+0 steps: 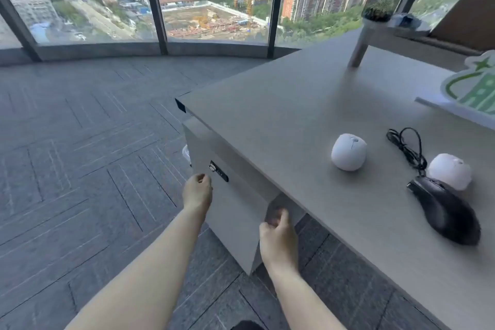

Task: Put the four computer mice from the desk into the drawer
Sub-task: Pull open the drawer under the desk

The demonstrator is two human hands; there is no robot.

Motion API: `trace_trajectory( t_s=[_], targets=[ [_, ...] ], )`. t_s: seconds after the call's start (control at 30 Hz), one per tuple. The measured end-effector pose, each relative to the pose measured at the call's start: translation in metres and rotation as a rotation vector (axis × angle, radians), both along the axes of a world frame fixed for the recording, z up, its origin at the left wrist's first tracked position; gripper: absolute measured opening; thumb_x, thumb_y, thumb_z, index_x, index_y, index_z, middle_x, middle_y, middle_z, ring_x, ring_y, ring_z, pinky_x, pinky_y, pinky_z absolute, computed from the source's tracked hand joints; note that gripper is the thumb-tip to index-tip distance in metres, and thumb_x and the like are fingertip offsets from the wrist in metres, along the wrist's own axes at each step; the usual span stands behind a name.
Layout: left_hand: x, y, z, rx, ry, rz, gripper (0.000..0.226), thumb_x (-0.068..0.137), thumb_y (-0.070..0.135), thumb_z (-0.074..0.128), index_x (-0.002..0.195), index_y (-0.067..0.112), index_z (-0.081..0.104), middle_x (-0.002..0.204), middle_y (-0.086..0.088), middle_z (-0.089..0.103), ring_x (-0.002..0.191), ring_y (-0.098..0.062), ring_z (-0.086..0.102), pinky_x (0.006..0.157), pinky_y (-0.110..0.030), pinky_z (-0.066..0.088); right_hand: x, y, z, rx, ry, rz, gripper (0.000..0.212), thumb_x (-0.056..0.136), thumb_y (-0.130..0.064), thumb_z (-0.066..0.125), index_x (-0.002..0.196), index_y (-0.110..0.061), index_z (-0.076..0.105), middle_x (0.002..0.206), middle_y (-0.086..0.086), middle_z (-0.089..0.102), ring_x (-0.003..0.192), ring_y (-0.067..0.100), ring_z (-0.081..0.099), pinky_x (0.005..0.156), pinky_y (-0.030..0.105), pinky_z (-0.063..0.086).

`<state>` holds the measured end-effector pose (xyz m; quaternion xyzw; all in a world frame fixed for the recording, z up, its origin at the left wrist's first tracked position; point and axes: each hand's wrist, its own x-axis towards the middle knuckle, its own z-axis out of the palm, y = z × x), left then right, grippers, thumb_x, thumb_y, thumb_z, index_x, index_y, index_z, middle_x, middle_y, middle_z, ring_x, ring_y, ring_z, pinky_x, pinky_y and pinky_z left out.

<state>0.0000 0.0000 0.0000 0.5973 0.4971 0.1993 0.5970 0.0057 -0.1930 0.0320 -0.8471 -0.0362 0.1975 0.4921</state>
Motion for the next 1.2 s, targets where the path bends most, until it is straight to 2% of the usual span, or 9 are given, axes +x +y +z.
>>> trace_trajectory(
  t_s=[0.1,0.2,0.27,0.4,0.6,0.77,0.93,1.03,1.2],
  targets=[
    [0.016,0.005,-0.001,-0.098,-0.045,0.051,0.029,0.093,0.019,0.043,0.065,0.019,0.043,0.068,-0.005,0.050,0.076,-0.025,0.052,0.074,-0.038,0.046,0.005,0.009,-0.009,0.053,0.014,-0.027,0.039,0.089,-0.011,0.050,0.128,-0.015,0.052,0.121,0.006,0.065,0.108,0.024,0.062,0.090,0.040,0.053],
    [0.033,0.013,-0.005,-0.124,-0.036,0.078,0.030,0.092,0.022,0.045,0.063,0.014,0.046,0.066,-0.006,0.052,0.075,-0.028,0.057,0.083,-0.047,0.054,0.007,0.013,-0.015,0.072,0.019,-0.084,0.025,0.087,-0.007,0.050,0.109,-0.014,0.059,0.102,0.004,0.070,0.087,0.020,0.066,0.067,0.030,0.052],
    [0.041,0.018,-0.009,-0.134,-0.034,0.105,0.029,0.091,0.023,0.046,0.064,0.011,0.049,0.068,-0.009,0.056,0.073,-0.031,0.060,0.083,-0.051,0.056,0.006,0.015,-0.015,0.078,-0.004,-0.103,0.022,0.086,-0.005,0.050,0.103,-0.015,0.059,0.095,0.002,0.070,0.080,0.016,0.066,0.062,0.026,0.048],
    [0.050,0.025,-0.016,-0.163,-0.003,0.131,0.022,0.093,0.022,0.045,0.092,0.003,0.056,0.096,-0.016,0.056,0.073,-0.030,0.057,0.077,-0.051,0.058,0.007,0.017,-0.019,0.019,-0.050,-0.090,0.018,0.085,-0.008,0.052,0.099,-0.016,0.059,0.092,-0.001,0.069,0.078,0.013,0.066,0.061,0.027,0.050],
    [0.044,0.026,-0.018,-0.268,-0.085,0.207,0.028,0.095,0.017,0.044,0.112,-0.002,0.054,0.110,-0.015,0.051,0.097,-0.033,0.052,0.076,-0.053,0.057,0.005,0.007,-0.012,-0.036,-0.082,0.036,0.005,0.088,-0.018,0.056,0.087,-0.019,0.061,0.080,-0.006,0.070,0.071,0.008,0.065,0.059,0.026,0.049],
    [-0.012,0.031,-0.021,-0.263,-0.044,0.272,0.021,0.093,0.022,0.044,0.102,0.005,0.052,0.117,-0.017,0.056,0.095,-0.033,0.055,0.077,-0.055,0.058,-0.024,0.003,-0.004,-0.021,-0.063,0.249,0.036,0.092,-0.049,0.053,0.077,-0.016,0.055,0.072,-0.002,0.065,0.064,0.011,0.058,0.057,0.026,0.042],
    [-0.089,0.040,-0.019,-0.293,-0.058,0.363,0.022,0.096,0.022,0.044,0.104,0.004,0.053,0.114,-0.018,0.061,0.087,-0.030,0.059,0.078,-0.054,0.058,-0.070,0.013,-0.004,-0.061,0.026,0.492,0.040,0.090,-0.051,0.054,0.065,-0.023,0.042,0.060,-0.005,0.050,0.056,0.012,0.044,0.055,0.030,0.036],
    [-0.134,0.044,-0.018,-0.296,-0.078,0.398,0.025,0.096,0.021,0.045,0.108,0.001,0.055,0.107,-0.017,0.064,0.075,-0.025,0.061,0.067,-0.045,0.057,-0.101,0.020,-0.006,-0.050,0.058,0.600,0.039,0.086,-0.053,0.057,0.066,-0.021,0.046,0.063,-0.006,0.053,0.062,0.015,0.047,0.060,0.033,0.039],
    [-0.196,0.053,-0.018,-0.258,-0.060,0.419,0.022,0.097,0.022,0.045,0.101,0.005,0.059,0.104,-0.016,0.067,0.088,-0.031,0.064,0.052,-0.039,0.056,-0.148,0.030,-0.005,-0.058,0.036,0.735,0.035,0.087,-0.049,0.059,0.070,-0.019,0.055,0.068,-0.006,0.057,0.065,0.013,0.049,0.064,0.034,0.042]
  ],
)
